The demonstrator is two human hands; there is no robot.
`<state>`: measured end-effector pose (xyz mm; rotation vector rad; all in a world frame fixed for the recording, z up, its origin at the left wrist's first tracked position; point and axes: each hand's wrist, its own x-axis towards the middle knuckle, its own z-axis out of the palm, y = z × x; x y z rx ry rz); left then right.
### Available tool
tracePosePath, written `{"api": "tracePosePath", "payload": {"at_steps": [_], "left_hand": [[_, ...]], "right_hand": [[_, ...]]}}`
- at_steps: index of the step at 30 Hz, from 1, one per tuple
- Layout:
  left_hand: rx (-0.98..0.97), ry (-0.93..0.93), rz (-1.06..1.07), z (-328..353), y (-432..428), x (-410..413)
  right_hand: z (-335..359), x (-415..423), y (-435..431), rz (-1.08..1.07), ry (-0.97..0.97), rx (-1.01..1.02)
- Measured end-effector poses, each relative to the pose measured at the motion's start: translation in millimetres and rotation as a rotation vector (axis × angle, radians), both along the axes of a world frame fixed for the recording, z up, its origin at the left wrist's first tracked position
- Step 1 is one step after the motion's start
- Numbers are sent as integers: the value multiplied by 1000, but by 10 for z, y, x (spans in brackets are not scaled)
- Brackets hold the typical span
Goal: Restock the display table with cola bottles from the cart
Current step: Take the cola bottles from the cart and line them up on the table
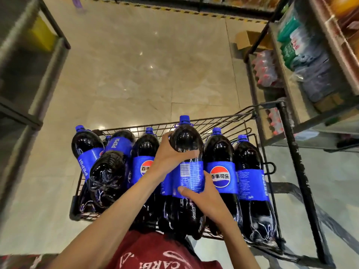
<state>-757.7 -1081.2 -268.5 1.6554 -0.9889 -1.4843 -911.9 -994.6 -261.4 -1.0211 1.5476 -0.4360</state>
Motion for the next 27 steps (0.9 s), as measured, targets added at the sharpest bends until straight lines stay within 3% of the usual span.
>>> {"api": "tracePosePath", "payload": {"at_steps": [11,18,27], "left_hand": [[-96,-36,161,251,381,42],[-123,-78,195,428,557,14],[-241,-83,409,772,1004,202]], "right_hand": [[-98,-100,-35,217,-93,-19],[-25,-108,105,205,-107,-110],[165,73,179,354,-157,-187]]}}
